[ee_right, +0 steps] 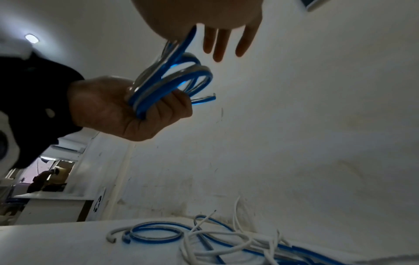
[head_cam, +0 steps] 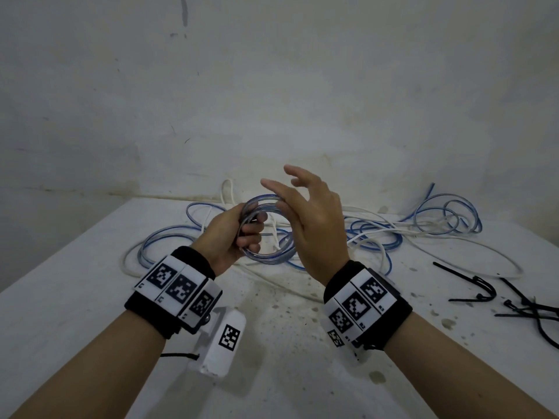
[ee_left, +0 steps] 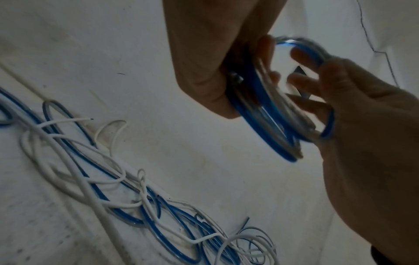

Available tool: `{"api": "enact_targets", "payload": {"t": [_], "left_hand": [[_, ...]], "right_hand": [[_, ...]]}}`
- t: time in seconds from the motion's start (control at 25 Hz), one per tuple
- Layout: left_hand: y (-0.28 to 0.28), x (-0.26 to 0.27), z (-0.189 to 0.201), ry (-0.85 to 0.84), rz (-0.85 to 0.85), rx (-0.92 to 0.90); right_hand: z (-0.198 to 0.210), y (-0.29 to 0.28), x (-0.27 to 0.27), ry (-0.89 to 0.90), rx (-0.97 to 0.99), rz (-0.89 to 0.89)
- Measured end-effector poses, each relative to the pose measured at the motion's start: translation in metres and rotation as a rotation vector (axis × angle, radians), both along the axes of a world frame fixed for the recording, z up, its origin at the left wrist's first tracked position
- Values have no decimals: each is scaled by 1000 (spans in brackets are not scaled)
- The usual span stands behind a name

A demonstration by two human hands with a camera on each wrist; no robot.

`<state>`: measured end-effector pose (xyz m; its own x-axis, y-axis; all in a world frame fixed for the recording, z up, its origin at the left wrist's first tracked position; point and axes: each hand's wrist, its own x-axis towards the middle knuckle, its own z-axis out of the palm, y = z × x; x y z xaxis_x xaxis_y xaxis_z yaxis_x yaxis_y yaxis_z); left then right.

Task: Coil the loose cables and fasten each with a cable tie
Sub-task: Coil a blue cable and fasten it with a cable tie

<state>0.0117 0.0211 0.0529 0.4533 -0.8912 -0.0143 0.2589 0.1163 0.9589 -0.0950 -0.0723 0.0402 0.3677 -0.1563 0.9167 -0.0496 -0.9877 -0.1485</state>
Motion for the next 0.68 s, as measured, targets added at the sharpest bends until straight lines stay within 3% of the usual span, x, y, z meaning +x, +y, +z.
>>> {"api": "enact_targets", "payload": {"t": [0.12,0.28,0.44,0.52,0.68], "left_hand": [[4,2,-1,-10,-54,11],[11,-1,0,-73,-233,67],[21,1,7,-25,-370,157],[18,-5,11,-101,-291,215],[-4,-15,-1,-461,249,158]], "right_hand": [[6,0,-2,-48,119,159],[8,2,0,516,258,339],[8,5,-9,719,127,261],[7,6,-11,748,71,194],[3,7,-8,698,130,150]]}}
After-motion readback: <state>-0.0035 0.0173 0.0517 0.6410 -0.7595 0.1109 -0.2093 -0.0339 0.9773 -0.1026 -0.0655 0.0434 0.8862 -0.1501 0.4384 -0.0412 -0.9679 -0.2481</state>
